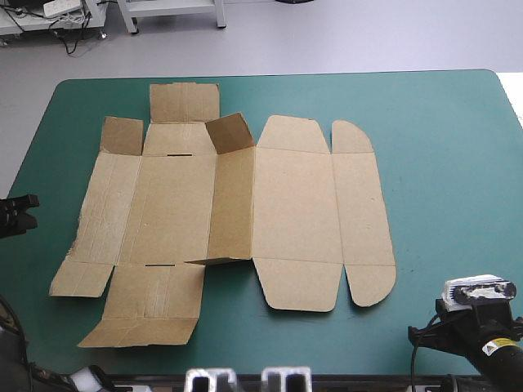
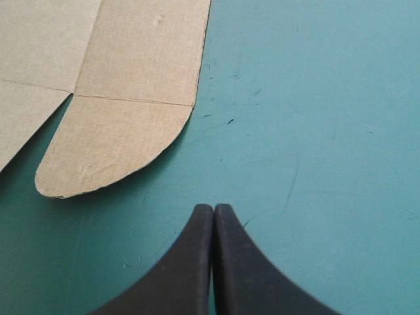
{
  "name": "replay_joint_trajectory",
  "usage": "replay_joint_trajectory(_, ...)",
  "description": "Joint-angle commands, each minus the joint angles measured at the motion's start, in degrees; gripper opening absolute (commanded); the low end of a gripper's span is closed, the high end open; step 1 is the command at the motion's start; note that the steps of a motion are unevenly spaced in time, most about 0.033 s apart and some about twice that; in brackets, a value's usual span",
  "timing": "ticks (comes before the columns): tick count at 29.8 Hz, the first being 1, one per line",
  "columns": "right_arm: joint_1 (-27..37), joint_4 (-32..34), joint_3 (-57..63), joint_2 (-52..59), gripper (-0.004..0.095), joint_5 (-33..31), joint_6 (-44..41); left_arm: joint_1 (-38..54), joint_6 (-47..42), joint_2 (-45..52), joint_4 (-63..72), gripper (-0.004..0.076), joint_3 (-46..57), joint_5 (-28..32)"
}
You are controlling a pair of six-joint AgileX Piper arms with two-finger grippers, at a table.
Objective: Fold the box
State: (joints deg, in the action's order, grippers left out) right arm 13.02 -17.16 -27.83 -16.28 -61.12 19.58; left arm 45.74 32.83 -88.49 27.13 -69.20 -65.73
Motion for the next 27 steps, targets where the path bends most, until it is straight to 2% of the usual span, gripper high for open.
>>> replay_joint_trajectory(1, -0.02, -0.75, -1.21, -0.58, -0.0024, 2.86, 0.23, -0.05, 3.63, 0.68, 2.65, 0.0365, -1.79, -1.41)
replay_joint_trajectory(3, -0.02, -0.6, -1.21, -0.58, -0.0024, 2.86, 0.08, -0.05, 4.79, -0.08, 3.1, 0.047, -1.79, -2.72)
replay_joint_trajectory(5, -0.02, -0.59, -1.21, -0.58, -0.0024, 2.86, 0.04, -0.05, 5.06, -1.08, 4.38, 0.0498, -1.79, -3.26)
replay_joint_trajectory(8, -0.02, -0.59, -1.21, -0.58, -0.0024, 2.86, 0.04, -0.05, 5.72, -2.81, 8.03, 0.0495, -1.79, -4.18)
replay_joint_trajectory(12, -0.02, -0.59, -1.21, -0.58, -0.0024, 2.86, 0.04, -0.05, 9.08, -6.69, 11.78, 0.0495, -1.79, -8.78)
replay_joint_trajectory(27, -0.02, -0.45, -1.21, -0.58, -0.0024, 2.86, -0.21, -0.15, 13.05, -11.75, 12.1, 0.0492, -1.21, -8.78)
